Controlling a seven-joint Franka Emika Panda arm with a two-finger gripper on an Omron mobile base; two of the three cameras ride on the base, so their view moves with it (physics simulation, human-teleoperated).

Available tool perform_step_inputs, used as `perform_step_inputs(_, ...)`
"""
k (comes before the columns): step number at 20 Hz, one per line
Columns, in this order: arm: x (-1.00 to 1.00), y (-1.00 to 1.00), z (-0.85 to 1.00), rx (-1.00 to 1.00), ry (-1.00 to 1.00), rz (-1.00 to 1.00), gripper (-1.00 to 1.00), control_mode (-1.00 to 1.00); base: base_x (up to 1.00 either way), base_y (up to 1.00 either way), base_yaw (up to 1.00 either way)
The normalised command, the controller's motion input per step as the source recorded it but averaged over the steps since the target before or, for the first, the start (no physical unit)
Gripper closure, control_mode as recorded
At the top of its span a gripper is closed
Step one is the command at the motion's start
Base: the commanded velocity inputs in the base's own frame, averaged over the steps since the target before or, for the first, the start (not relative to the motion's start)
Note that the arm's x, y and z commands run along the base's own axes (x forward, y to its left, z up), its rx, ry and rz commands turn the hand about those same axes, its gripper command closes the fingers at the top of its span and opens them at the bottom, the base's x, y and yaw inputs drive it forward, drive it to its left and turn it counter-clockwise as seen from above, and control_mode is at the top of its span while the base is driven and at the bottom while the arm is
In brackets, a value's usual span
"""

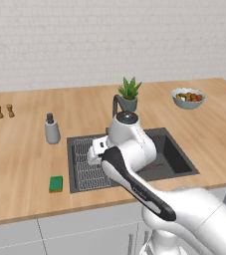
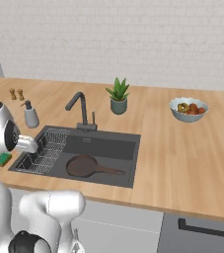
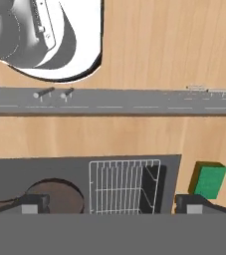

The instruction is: Pick the pan and sponge and place them into the sink. Then turn on the water.

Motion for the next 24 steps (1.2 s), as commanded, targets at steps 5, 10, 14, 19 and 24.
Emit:
perform_step_inputs(5, 0.33, 1.0, -0.08, -0.01, 0.07, 0.16, -1.0, -1.0, 0.0, 0.0, 0.0)
perform_step_inputs(10, 0.0, 0.96, -0.32, -0.04, 0.01, 0.16, -1.0, -1.0, 0.0, 0.0, 0.0)
perform_step_inputs(14, 0.0, 0.33, -0.12, -0.02, 0.0, 0.04, -1.0, -1.0, 0.0, 0.0, 0.0)
perform_step_inputs(19, 0.09, 0.11, -0.02, 0.0, 0.0, 0.0, -1.0, -1.0, 0.0, 0.0, 0.0)
perform_step_inputs(24, 0.22, 0.35, -0.18, 0.0, 0.03, 0.0, -1.0, -1.0, 0.0, 0.0, 0.0)
